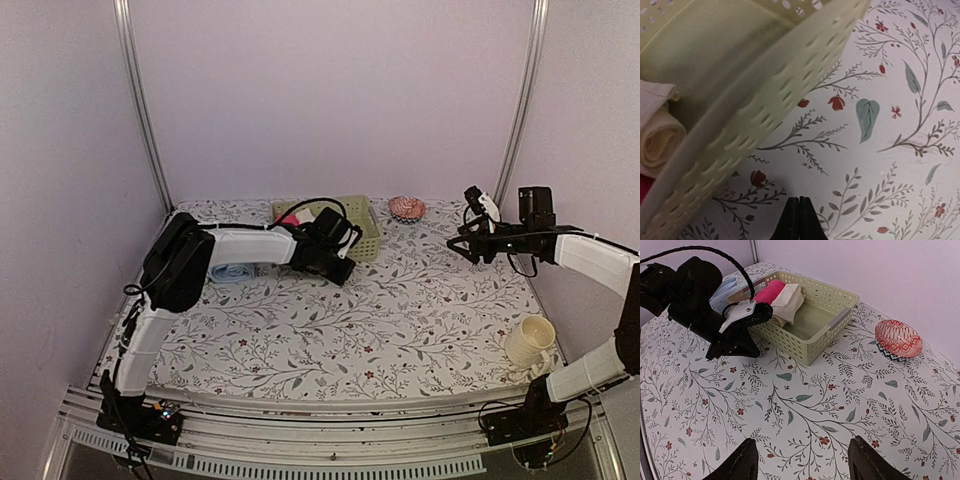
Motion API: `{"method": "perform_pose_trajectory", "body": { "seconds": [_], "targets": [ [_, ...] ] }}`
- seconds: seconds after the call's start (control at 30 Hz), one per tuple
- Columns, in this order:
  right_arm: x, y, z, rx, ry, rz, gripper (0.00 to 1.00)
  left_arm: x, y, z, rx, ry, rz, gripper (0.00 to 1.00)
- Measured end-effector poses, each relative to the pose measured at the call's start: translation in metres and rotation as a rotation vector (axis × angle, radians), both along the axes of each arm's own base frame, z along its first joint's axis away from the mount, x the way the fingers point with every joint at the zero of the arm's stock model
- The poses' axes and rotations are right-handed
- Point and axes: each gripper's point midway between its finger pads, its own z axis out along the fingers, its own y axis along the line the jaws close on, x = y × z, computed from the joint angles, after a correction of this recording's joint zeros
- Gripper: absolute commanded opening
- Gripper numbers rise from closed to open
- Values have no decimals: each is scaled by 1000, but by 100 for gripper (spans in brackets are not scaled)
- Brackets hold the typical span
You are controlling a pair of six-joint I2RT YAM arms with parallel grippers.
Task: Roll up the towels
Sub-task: Move the bin to the corner of the board.
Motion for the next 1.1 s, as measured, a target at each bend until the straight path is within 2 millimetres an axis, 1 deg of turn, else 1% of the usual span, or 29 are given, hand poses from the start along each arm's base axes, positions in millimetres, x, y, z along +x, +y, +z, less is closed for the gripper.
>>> {"method": "perform_pose_trajectory", "body": {
  "seconds": [0.07,0.13,0.27,0.4,0.43,0.57,0.6,0.67,0.73,0.8,0.83,0.87,0.93,0.97,1.0,1.07,1.1],
  "targets": [
    [-1,0,-1,-4,-2,3,64,14,3,-8,20,-4,29,0],
    [-2,0,-2,-9,-7,7,64,30,11,-12,36,-11,67,0],
    [-2,0,-2,-14,-14,12,64,65,31,-12,48,-33,147,0],
    [-2,0,-2,-18,-17,14,65,93,51,-8,42,-55,204,0],
    [-2,0,-2,-18,-18,14,65,97,55,-6,43,-59,214,0],
    [-2,0,-2,-21,-21,16,65,106,67,-3,48,-65,232,25],
    [-2,0,-2,-22,-23,18,65,105,68,-3,49,-59,232,29],
    [-2,0,-2,-25,-26,19,65,94,71,-5,66,-38,216,33],
    [-2,0,-2,-28,-29,20,65,66,81,-4,94,3,203,34],
    [-2,0,-2,-31,-31,22,65,31,90,8,113,32,184,33],
    [-1,0,-2,-32,-33,22,65,16,95,18,114,38,181,32],
    [-2,0,-2,-34,-34,23,65,2,101,33,104,34,182,30],
    [-2,1,-2,-38,-38,28,65,-20,112,69,64,8,194,25],
    [-2,1,-2,-39,-40,30,65,-25,120,84,47,-10,213,23],
    [-2,1,-2,-39,-42,33,65,-27,132,100,29,-30,249,22],
    [-2,1,-3,-39,-40,35,65,-23,167,125,3,-64,357,22],
    [-2,1,-4,-39,-39,35,65,-19,186,130,-1,-73,418,23]
  ]
}}
